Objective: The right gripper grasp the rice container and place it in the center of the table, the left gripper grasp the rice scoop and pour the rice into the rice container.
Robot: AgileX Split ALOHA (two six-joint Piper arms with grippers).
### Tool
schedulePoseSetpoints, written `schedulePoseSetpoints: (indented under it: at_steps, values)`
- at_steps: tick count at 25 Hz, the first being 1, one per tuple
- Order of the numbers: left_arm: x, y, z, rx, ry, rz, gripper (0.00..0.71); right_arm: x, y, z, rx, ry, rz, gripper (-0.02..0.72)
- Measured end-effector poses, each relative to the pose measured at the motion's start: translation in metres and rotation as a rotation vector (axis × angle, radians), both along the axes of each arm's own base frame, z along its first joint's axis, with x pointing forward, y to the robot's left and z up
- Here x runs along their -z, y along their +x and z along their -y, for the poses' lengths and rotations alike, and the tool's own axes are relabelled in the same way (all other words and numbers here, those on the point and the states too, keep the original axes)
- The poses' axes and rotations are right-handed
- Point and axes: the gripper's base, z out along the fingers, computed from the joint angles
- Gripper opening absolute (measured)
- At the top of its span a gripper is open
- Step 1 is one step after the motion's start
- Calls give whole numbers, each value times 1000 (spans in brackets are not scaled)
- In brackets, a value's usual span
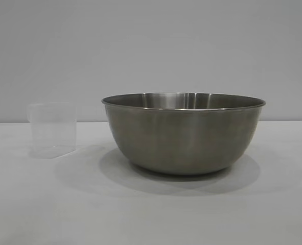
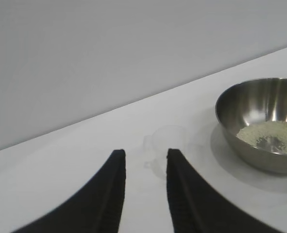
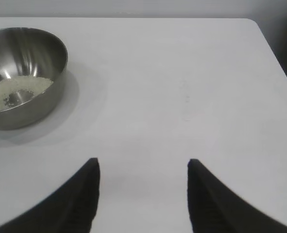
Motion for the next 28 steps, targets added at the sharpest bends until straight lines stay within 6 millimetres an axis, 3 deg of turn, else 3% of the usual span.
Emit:
schedulePoseSetpoints:
  at_steps: [4,10,18,28]
  values:
    - [-2,-12,-2,-3,20,-140,181,0,0,0,0,0,0,390]
    - [13,-29,-4,0,35,-392,181,0,0,0,0,0,0,390]
    - [25,-54,-15,-77,18,-324,181,0,0,0,0,0,0,390]
    - [33,-51,-19,-146,-29,-327,181,0,0,0,-1,2,-2,390]
